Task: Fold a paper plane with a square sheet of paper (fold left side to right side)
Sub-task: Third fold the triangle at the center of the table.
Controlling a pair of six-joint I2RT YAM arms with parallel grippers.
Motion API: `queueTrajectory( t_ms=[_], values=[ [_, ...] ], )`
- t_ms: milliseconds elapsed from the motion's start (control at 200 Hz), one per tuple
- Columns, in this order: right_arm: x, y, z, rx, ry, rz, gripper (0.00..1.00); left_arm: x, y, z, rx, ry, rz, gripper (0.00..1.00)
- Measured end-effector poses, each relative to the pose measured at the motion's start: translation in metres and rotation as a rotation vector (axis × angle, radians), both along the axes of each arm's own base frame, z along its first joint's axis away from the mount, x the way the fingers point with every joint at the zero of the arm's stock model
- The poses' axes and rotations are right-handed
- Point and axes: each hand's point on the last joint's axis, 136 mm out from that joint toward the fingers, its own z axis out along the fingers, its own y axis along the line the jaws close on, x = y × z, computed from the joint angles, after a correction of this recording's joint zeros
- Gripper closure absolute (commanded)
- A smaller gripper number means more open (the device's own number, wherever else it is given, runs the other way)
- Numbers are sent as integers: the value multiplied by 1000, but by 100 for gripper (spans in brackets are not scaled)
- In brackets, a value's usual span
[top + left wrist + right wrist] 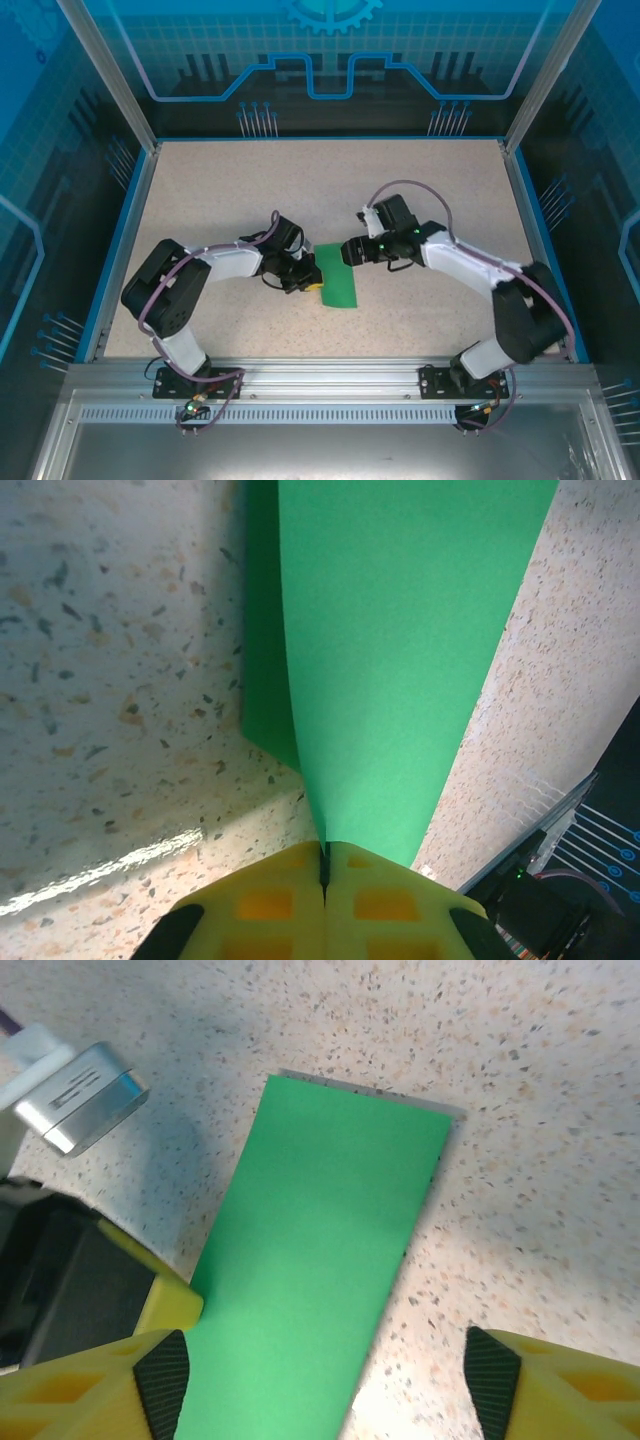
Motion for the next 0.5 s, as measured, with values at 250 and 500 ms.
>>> queueTrajectory(
  t_ms=[250, 500],
  values=[
    [-37, -19, 6, 11, -114, 33, 12, -2, 1, 1, 8, 18, 5, 100],
    [-78, -1, -1, -39, -259, 222, 10, 0, 0, 5, 9, 34, 20, 100]
  ],
)
